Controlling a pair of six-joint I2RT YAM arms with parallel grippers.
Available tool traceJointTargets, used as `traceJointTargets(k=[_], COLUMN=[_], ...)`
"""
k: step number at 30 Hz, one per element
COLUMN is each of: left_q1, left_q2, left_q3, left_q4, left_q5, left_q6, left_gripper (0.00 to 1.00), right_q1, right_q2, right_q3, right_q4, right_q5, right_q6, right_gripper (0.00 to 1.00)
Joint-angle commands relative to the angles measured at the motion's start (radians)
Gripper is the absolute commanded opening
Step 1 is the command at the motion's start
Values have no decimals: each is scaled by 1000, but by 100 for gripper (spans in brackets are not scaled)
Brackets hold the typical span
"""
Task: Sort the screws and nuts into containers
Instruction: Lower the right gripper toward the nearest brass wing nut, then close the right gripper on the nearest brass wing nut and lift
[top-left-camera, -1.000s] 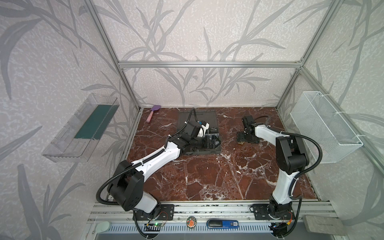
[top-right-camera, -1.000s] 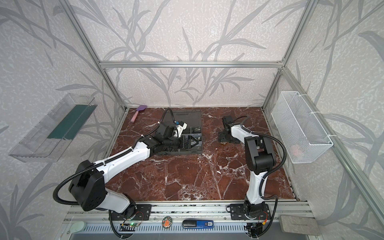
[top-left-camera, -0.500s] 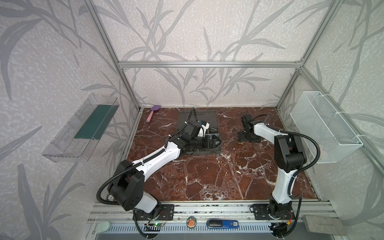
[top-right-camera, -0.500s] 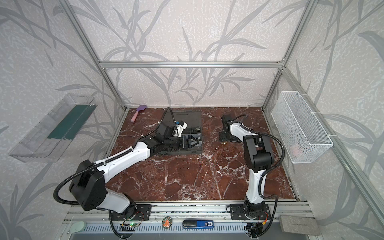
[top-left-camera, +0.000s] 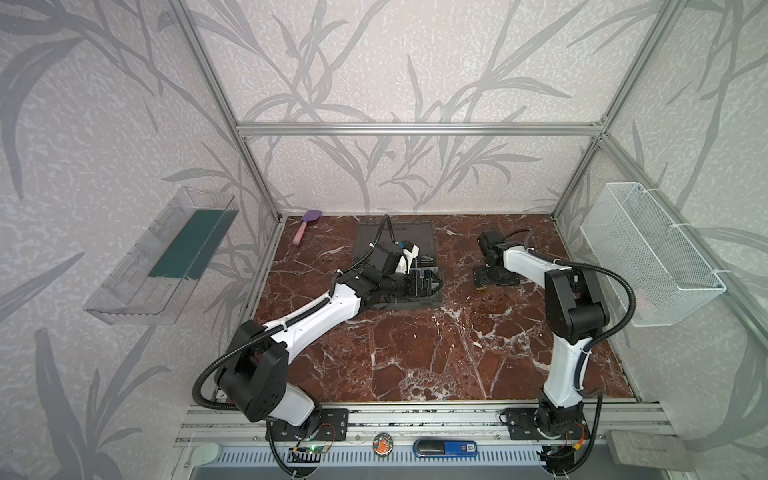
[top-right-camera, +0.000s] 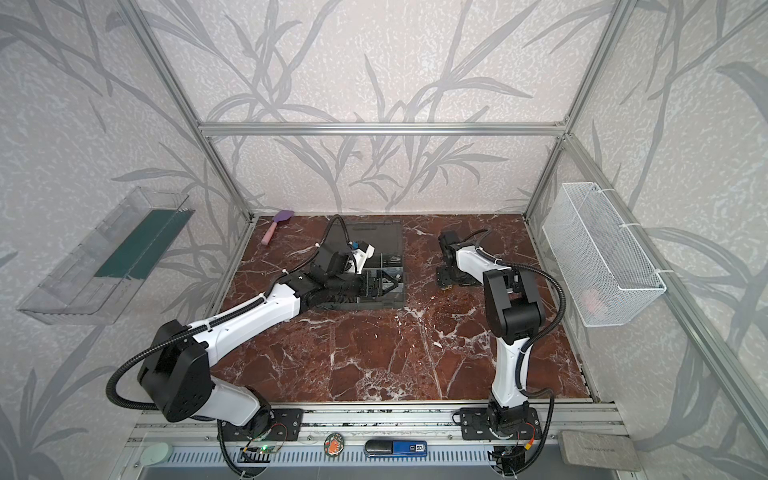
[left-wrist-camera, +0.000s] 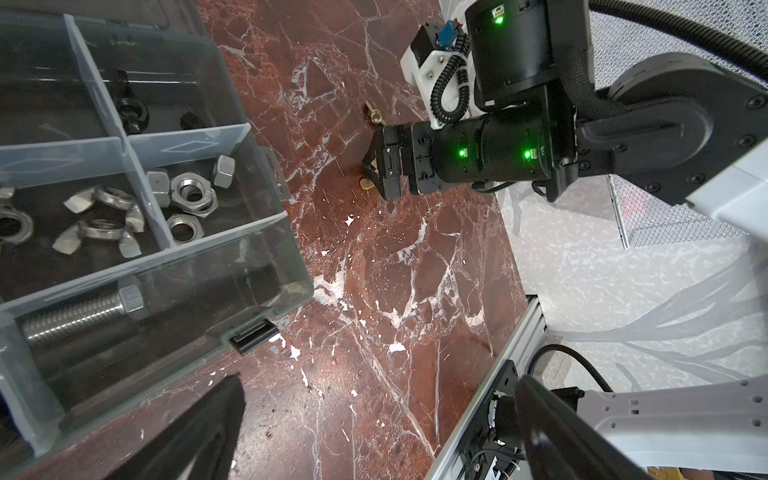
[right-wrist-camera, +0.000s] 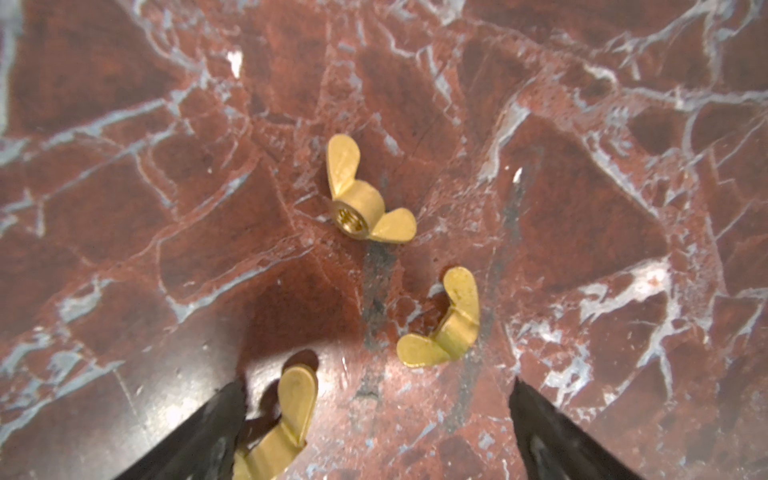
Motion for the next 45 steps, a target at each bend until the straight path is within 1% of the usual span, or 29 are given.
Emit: traceJointTargets(k=[1,6,7,13,18,25,36,45], left_q1=[-6,-13,-14,-20,-21,-22,-22,-22], left_q2=[-30,-30,-30,-45,-63,-63,-54,-45], left_q3=[-2,0,0,-6,-17,-20,-2,4], left_q4=[22,29,28,19,7,8,-10,-5], left_q5=[-10,-11,-11,-22,-37,-42,-46,-42], left_q6=[-9,-18,-18,-16,-13,-16,-4,-7], left_gripper=[99,99,99,99,99,99,99,100], right_q1=[4,4,5,5,17,34,69,70], right_q2=[-53,-92,-96,-64,-31,24,87,88], right_q3=[-53,-86,-87,-43,-12,52,130,119], right_q4=[-21,-8,-6,-17,-26,-77,-149,-162], right_q5=[-8,-33,-38,-123,-156,-98,-9,-4], right_q6=[-17,-22,-21,-43,-82,-134,-158,-150], right_gripper=[99,100,99,89,76,62,38,26])
